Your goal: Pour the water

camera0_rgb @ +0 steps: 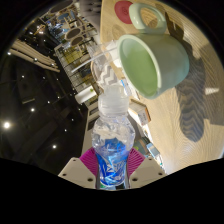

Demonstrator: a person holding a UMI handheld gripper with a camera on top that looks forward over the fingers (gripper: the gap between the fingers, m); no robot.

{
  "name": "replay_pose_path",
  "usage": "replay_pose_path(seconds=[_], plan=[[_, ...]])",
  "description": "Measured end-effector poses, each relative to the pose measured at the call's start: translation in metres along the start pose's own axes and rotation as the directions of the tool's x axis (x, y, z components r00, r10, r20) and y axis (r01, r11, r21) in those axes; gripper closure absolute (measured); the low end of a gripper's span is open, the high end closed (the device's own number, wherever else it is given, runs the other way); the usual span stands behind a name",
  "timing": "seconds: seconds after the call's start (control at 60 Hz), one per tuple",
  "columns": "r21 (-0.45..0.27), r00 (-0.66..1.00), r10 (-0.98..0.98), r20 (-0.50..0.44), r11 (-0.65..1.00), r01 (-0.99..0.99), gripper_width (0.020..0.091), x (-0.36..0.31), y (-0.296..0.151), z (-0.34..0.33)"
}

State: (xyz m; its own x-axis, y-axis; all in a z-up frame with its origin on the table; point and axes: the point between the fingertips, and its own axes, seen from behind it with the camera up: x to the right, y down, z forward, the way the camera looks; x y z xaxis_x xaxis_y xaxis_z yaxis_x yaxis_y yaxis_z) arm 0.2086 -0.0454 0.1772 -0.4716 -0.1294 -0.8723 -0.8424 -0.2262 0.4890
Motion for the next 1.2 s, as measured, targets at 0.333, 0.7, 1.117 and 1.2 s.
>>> replay_pose_path(seconds=[0.333, 0.7, 1.117, 1.2], plan=[[-0.085, 0.98, -0.18, -0.079, 0.981, 0.174, 0.0779, -0.015, 0.006, -0.006], [-0.096, 0.338, -0.925, -0.173, 0.357, 0.929, 0.0775, -0.142, -0.063, -0.049], [-0.331, -0.492, -0.776, -0.395, -0.38, 0.864, 0.0773, -0.124, -0.234, -0.079], [-0.364, -0.512, -0.763, -0.394, -0.382, 0.849, 0.0772, -0.108, -0.254, -0.078]])
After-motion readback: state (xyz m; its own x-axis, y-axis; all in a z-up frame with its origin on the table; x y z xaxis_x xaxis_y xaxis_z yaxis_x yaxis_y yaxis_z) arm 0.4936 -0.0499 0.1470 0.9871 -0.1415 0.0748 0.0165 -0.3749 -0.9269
